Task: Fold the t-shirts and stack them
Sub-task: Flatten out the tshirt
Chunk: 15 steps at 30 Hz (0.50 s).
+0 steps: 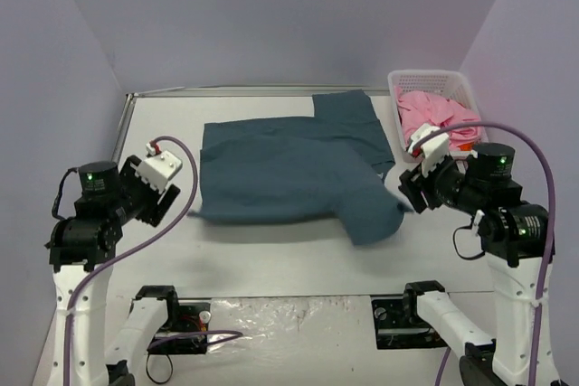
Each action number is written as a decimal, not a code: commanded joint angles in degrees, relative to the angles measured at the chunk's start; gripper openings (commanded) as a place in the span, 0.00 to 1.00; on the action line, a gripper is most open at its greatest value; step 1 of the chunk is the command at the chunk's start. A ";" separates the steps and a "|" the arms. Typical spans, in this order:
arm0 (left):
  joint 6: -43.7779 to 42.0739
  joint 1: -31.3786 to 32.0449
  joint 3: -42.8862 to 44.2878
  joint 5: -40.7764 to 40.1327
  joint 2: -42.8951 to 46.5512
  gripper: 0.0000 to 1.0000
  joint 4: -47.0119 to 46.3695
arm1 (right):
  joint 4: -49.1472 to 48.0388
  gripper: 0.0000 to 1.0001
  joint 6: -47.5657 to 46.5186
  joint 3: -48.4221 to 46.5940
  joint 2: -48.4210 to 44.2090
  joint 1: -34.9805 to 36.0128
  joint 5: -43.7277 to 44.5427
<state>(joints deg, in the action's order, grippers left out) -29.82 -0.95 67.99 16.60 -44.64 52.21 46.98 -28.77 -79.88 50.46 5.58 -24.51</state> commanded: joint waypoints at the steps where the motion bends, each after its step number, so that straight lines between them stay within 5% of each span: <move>1: -9.54 -0.37 4.60 10.54 3.60 0.64 14.48 | 16.36 0.55 -9.80 -4.84 0.08 -0.40 -7.74; 2: -11.20 -0.28 6.18 12.21 3.16 0.69 16.85 | 16.39 0.64 -10.59 -5.46 0.52 -0.49 -7.48; 4: -12.62 -0.28 10.91 16.07 2.20 0.76 20.65 | 15.86 0.69 -11.13 -6.43 2.44 -0.40 -5.91; 11: -6.40 -0.19 10.51 15.50 -7.01 0.76 8.03 | 8.31 0.65 -10.86 -5.82 13.52 -0.49 -5.54; 15: 2.74 -0.19 6.99 10.92 -17.65 0.50 -5.50 | 2.60 0.59 -10.08 -4.50 22.02 -0.40 -5.99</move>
<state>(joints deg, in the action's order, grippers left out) -33.67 -0.99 77.54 30.46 -53.41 58.30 54.08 -39.09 -85.71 68.14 5.58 -29.30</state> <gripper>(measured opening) 0.542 0.601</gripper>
